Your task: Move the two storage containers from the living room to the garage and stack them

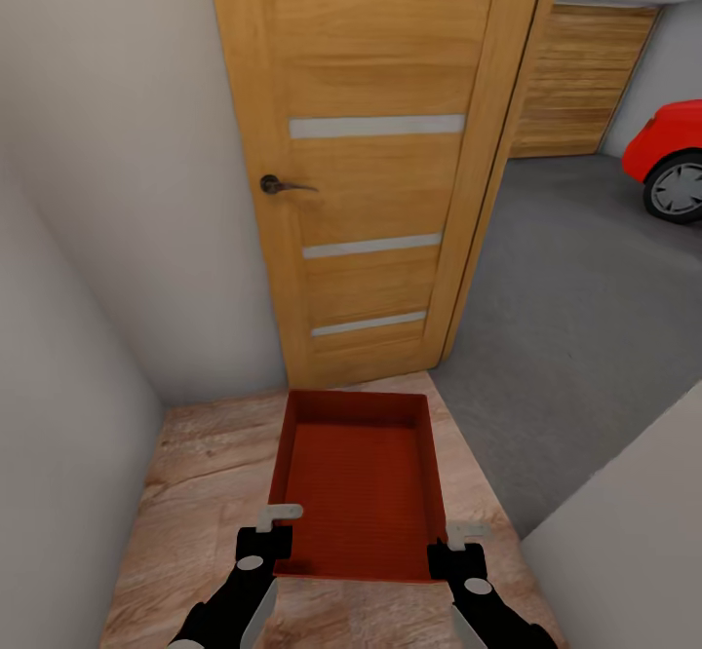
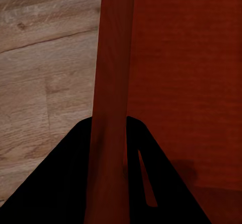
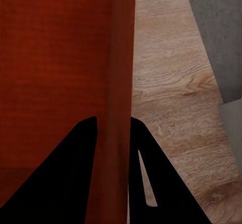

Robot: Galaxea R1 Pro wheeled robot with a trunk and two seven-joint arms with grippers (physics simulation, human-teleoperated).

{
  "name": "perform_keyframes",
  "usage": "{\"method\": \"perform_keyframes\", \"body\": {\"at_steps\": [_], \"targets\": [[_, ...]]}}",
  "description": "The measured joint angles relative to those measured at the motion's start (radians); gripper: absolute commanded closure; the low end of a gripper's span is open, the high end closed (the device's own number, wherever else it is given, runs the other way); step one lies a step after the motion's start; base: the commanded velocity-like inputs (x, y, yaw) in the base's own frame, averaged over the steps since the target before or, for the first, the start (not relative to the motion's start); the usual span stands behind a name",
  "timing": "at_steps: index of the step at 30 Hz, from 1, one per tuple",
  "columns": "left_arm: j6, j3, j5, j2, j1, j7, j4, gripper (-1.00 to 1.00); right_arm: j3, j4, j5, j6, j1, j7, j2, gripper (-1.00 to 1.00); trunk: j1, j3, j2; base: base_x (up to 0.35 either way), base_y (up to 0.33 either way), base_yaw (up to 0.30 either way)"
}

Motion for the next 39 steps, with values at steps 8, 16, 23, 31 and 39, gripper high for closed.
{"method": "perform_keyframes", "body": {"at_steps": [8,16,23,31,39], "targets": [[0.000,0.000,0.003,0.000,0.000,0.001,0.001,1.00,0.000,0.000,0.000,0.001,0.000,0.000,0.000,1.00,0.000,0.000,0.000,0.328,0.000,0.000],[-0.001,0.000,0.003,0.000,0.000,0.001,0.002,1.00,-0.001,0.000,0.002,0.001,0.000,0.000,0.000,1.00,0.001,0.000,0.000,0.219,0.000,0.000],[-0.001,0.000,0.004,0.000,0.000,0.001,0.001,1.00,-0.001,0.000,0.001,0.001,0.000,0.001,0.000,1.00,0.001,0.000,0.000,0.012,0.000,-0.057],[-0.001,0.000,0.003,0.000,0.000,0.001,0.001,1.00,0.000,0.000,0.000,0.000,0.000,0.000,0.000,1.00,0.001,0.000,0.000,0.001,0.000,-0.222],[-0.001,0.000,0.003,0.000,0.000,0.001,0.001,1.00,0.000,0.000,0.000,0.000,0.000,0.000,0.000,1.00,0.001,0.000,0.000,0.000,0.000,-0.237]]}}
